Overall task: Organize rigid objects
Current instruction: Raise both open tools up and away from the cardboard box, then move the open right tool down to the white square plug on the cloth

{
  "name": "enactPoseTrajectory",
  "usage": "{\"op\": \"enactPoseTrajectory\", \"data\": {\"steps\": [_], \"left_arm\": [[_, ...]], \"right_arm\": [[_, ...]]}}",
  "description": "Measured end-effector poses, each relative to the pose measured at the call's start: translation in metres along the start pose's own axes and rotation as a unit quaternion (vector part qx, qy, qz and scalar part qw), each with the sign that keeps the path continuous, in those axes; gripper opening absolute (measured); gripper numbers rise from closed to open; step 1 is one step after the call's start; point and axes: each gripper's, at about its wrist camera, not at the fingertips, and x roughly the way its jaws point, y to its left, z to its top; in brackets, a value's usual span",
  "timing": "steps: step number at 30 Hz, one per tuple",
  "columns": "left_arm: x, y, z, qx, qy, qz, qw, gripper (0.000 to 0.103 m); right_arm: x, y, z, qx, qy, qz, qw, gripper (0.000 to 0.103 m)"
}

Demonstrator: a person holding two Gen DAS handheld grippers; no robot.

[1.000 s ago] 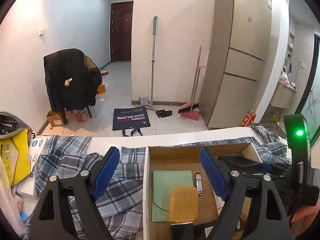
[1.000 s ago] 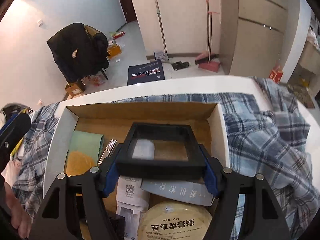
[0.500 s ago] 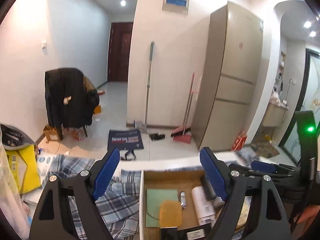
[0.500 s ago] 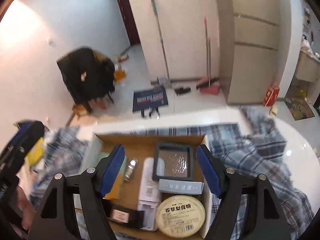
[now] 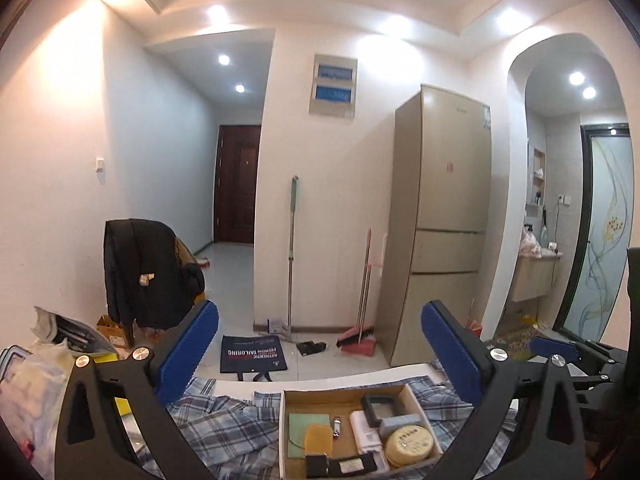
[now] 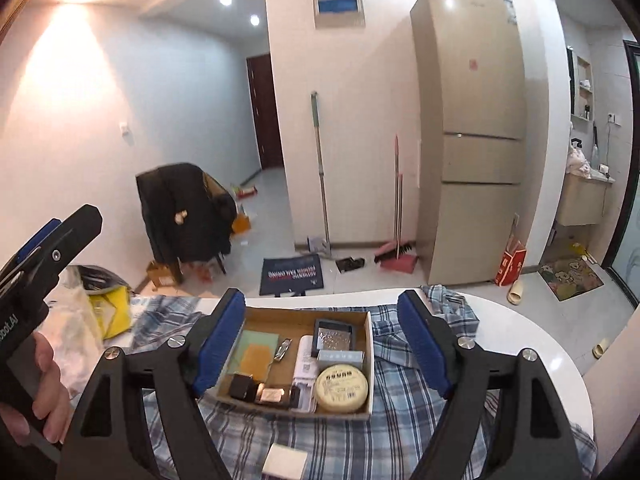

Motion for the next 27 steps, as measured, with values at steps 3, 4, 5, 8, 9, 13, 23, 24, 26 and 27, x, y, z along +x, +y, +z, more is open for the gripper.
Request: {"op": "enactPoseTrajectory", "data": {"steps": [3, 4, 5, 8, 9, 13, 23, 24, 26, 27], "left_arm": [[-0.027, -0.005, -0.009, 0.001, -0.003, -0.008, 1.0, 0.103], [-0.032, -0.007, -0.012, 0.001, 0.0, -0.006, 1.0, 0.103], [-0.037, -0.009, -0.017, 0.004, 0.007, -0.006, 0.9999, 0.103], [-0.049, -0.014, -0.027, 0.008, 0.018, -0.01, 0.9998, 0.103], [-0.052, -0.017, -0.032, 0.008, 0.022, -0.01, 0.9997, 0.103], [-0.057, -0.028, -0.047, 0.015, 0.042, -0.015, 0.9989, 0.103], [-0.033, -0.051, -0.098, 0.031, 0.114, -0.037, 0.9924, 0.103], [-0.028, -0.054, -0.105, 0.036, 0.132, -0.042, 0.9898, 0.103], [-0.019, -0.057, -0.12, 0.043, 0.174, -0.041, 0.9829, 0.103], [-0.013, -0.056, -0.131, 0.044, 0.205, -0.034, 0.9772, 0.103]], "right_arm": [[-0.019, -0.008, -0.012, -0.004, -0.007, -0.01, 1.0, 0.078], [-0.023, -0.011, -0.017, -0.002, -0.004, -0.017, 1.0, 0.078], [-0.027, -0.015, -0.023, 0.0, -0.001, -0.022, 1.0, 0.078], [-0.035, -0.022, -0.034, 0.002, 0.004, -0.026, 1.0, 0.078], [-0.039, -0.024, -0.037, 0.002, 0.004, -0.029, 1.0, 0.078], [-0.046, -0.029, -0.05, -0.003, 0.005, -0.032, 0.999, 0.078], [-0.026, -0.051, -0.088, -0.007, 0.02, -0.035, 0.999, 0.078], [-0.023, -0.053, -0.091, -0.007, 0.025, -0.031, 0.999, 0.078], [-0.01, -0.058, -0.099, -0.005, 0.044, -0.025, 0.999, 0.078], [-0.003, -0.058, -0.103, -0.006, 0.058, -0.02, 0.998, 0.078]]}}
